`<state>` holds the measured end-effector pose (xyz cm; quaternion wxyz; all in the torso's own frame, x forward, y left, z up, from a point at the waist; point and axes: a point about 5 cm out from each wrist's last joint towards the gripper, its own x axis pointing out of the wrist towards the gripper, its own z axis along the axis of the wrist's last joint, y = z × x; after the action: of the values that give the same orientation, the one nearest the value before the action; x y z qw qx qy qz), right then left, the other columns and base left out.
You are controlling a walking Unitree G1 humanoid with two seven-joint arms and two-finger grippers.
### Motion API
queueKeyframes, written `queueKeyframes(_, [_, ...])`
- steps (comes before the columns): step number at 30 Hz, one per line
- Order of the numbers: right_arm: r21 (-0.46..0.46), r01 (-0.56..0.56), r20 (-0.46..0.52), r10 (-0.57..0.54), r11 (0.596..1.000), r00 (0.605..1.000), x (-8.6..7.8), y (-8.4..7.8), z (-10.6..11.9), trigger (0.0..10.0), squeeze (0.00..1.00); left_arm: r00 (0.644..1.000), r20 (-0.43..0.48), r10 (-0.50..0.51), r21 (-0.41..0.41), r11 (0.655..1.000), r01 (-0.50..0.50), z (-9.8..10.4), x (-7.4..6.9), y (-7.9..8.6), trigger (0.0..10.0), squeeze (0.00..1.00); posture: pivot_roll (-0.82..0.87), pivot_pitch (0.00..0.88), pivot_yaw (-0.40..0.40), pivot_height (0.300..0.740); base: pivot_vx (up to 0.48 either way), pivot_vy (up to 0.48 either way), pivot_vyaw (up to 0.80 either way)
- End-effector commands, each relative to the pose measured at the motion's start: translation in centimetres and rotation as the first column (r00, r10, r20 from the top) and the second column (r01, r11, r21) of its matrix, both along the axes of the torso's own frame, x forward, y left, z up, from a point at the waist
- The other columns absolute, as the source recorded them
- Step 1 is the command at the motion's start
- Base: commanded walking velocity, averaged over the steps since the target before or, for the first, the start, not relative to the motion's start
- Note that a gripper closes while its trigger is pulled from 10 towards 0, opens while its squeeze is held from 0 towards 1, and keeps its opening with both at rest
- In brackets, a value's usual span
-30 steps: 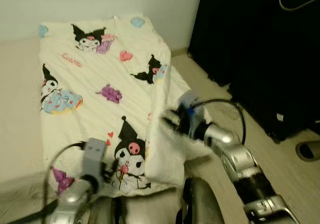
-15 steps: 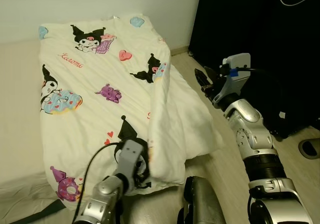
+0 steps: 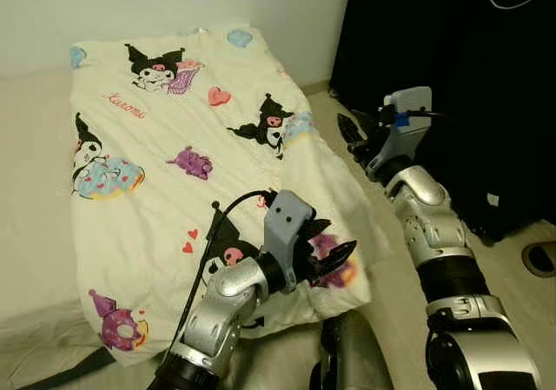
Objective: Clean up the room
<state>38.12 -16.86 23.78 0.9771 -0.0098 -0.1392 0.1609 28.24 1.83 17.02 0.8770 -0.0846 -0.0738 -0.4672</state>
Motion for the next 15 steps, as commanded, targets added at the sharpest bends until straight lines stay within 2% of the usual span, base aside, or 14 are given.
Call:
queueKeyframes(1, [-0.008, -0.001, 0.003, 0.001, 1.0, 1.0, 0.1, 0.1, -0.3, 10.0, 0.0, 1.0, 0.01, -0.016, -0.038, 0.999, 0.017, 0.9, -0.2, 0.1, 10.0, 0.0, -0.07, 0.252, 0.011, 0.583, 0.0, 0.0, 0.0])
queueKeyframes(3, [-0.01, -0.001, 0.002, 0.001, 1.0, 1.0, 0.1, 0.1, -0.3, 10.0, 0.0, 1.0, 0.02, -0.013, -0.04, 0.999, 0.014, 1.2, -0.1, 0.3, 10.0, 0.0, -0.07, 0.252, 0.011, 0.583, 0.0, 0.0, 0.0])
queueKeyframes(5, [-0.026, -0.005, -0.003, 0.005, 1.0, 1.0, 0.2, 0.3, -0.6, 10.0, 0.0, 0.994, 0.023, 0.11, 0.025, 0.994, -0.111, 0.6, 0.8, 3.0, 10.0, 0.0, -0.07, 0.251, 0.012, 0.583, 0.0, 0.0, 0.0])
queueKeyframes(6, [-0.028, -0.006, -0.004, 0.005, 1.0, 1.0, 0.3, 0.3, -0.6, 10.0, 0.0, 0.99, 0.017, 0.143, 0.041, 0.989, -0.144, 0.3, 1.1, 3.6, 10.0, 0.0, -0.07, 0.251, 0.012, 0.583, 0.0, 0.0, 0.0])
queueKeyframes(7, [-0.028, -0.006, -0.004, 0.005, 1.0, 1.0, 0.3, 0.3, -0.6, 10.0, 0.0, 0.99, 0.017, 0.143, 0.041, 0.989, -0.144, 0.3, 1.1, 3.6, 10.0, 0.0, -0.07, 0.251, 0.012, 0.583, 0.0, 0.0, 0.0])
queueKeyframes(8, [-0.038, -0.007, -0.006, 0.007, 0.999, 1.0, 0.3, 0.4, -0.7, 10.0, 0.0, 0.966, 0.003, 0.258, 0.093, 0.962, -0.258, -0.6, 1.9, 5.8, 10.0, 0.0, -0.06, 0.25, 0.011, 0.583, 0.0, 0.0, 0.0])
queueKeyframes(9, [-0.038, -0.007, -0.006, 0.007, 0.999, 1.0, 0.3, 0.4, -0.7, 10.0, 0.0, 0.966, 0.003, 0.258, 0.093, 0.962, -0.258, -0.6, 1.9, 5.8, 10.0, 0.0, -0.06, 0.25, 0.011, 0.583, 0.0, 0.0, 0.0])
queueKeyframes(10, [-0.043, -0.01, -0.007, 0.01, 0.999, 1.0, 0.2, 0.4, -0.9, 10.0, 0.0, 0.927, -0.01, 0.375, 0.149, 0.917, -0.37, -1.4, 2.6, 8.2, 10.0, 0.0, -0.06, 0.25, 0.011, 0.583, 0.0, 0.0, 0.0])
queueKeyframes(11, [-0.045, -0.011, -0.008, 0.011, 0.999, 1.0, 0.2, 0.4, -1.0, 10.0, 0.0, 0.906, -0.012, 0.423, 0.171, 0.894, -0.415, -1.8, 2.8, 9.2, 10.0, 0.0, -0.06, 0.25, 0.011, 0.583, 0.0, 0.0, 0.0])
queueKeyframes(12, [-0.045, -0.011, -0.008, 0.011, 0.999, 1.0, 0.2, 0.4, -1.0, 10.0, 0.0, 0.906, -0.012, 0.423, 0.171, 0.894, -0.415, -1.8, 2.8, 9.2, 10.0, 0.0, -0.06, 0.25, 0.011, 0.583, 0.0, 0.0, 0.0])
queueKeyframes(13, [-0.048, -0.014, -0.01, 0.013, 0.999, 1.0, 0.1, 0.5, -1.1, 10.0, 0.0, 0.85, -0.009, 0.527, 0.227, 0.829, -0.512, -2.5, 3.1, 11.6, 10.0, 0.0, -0.06, 0.248, 0.014, 0.583, 0.0, 0.0, 0.0])
queueKeyframes(14, [-0.052, -0.011, -0.018, 0.011, 0.999, 1.0, 0.1, 0.5, -1.3, 10.0, 0.0, 0.806, -0.01, 0.592, 0.262, 0.779, -0.569, -3.1, 3.1, 13.2, 10.0, 0.0, -0.06, 0.246, 0.015, 0.583, 0.0, 0.0, 0.0])
queueKeyframes(15, [-0.052, -0.011, -0.018, 0.011, 0.999, 1.0, 0.1, 0.5, -1.3, 10.0, 0.0, 0.806, -0.01, 0.592, 0.262, 0.779, -0.569, -3.1, 3.1, 13.2, 10.0, 0.0, -0.06, 0.246, 0.015, 0.583, 0.0, 0.0, 0.0])
